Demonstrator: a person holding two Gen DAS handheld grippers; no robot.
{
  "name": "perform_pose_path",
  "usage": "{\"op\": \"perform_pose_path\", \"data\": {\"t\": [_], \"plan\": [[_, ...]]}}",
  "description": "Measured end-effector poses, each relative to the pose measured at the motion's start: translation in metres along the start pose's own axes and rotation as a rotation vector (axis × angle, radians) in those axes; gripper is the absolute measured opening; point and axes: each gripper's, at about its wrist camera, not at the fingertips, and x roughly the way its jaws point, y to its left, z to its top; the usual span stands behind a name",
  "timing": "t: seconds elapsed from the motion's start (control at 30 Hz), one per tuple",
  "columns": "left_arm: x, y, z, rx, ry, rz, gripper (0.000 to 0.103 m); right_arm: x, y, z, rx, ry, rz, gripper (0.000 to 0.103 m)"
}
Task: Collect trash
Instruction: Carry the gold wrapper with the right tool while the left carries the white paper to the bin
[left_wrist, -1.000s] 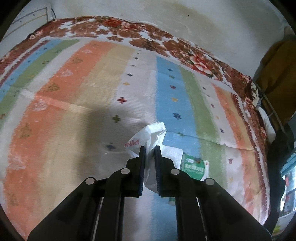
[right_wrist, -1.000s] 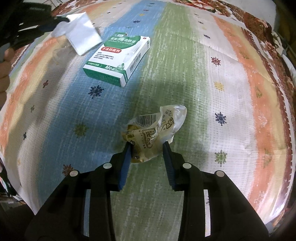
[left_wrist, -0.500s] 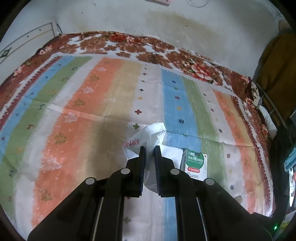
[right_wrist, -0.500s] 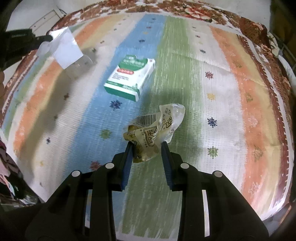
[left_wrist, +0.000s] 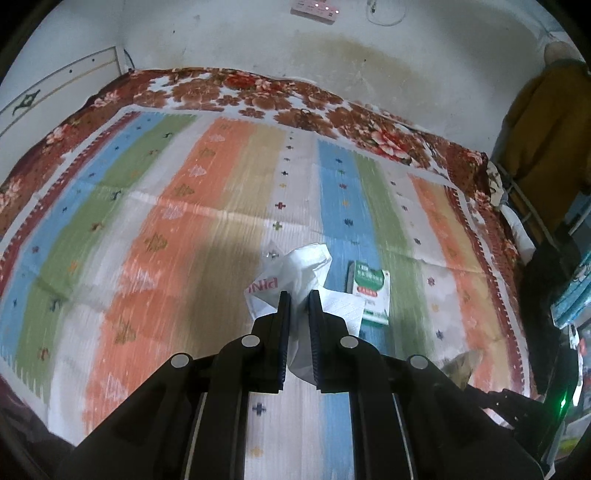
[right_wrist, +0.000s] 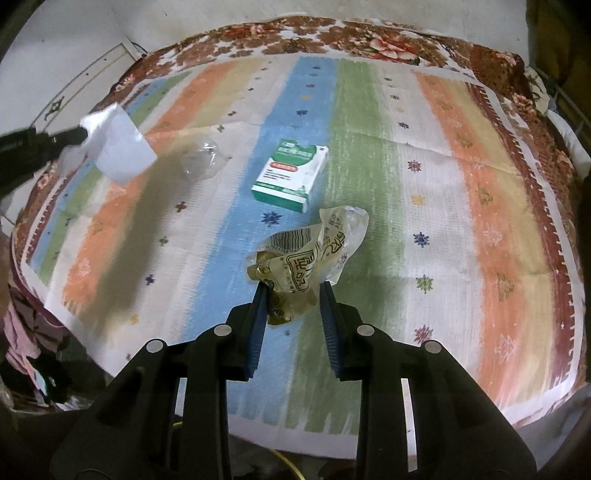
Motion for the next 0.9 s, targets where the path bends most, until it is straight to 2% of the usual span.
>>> {"op": "perform_pose_path", "data": {"t": [0.2,0.4,0.67,0.77,0.9], "plan": [[-0.028,0.0,-0.019,0.025,-0.017,-0.024,0.009,-0.028,0.018,-0.013,-0.054,-0.027,0.03,0.026],[-0.051,0.003,-0.043,0.025,0.003,-0.038,0.009,-0.048,0.017,-0.029,-0.033,-0.035,0.049,0.026],[-0.085,-0.005,-0.07,0.017,-0.001,-0.109,0.009,-0.079,0.024,-0.059,-0.049,-0.063,0.077,0.026],[-0.104,-0.008,-0.081,0.001,-0.005,-0.173,0.009,-0.087,0.022,-0.069,-0.035,-0.068,0.085,0.026],[-0.122,-0.013,-0.094,0.012,-0.025,-0.215,0.009,-0.102,0.023,-0.085,-0.049,-0.095,0.088,0.026]]}}
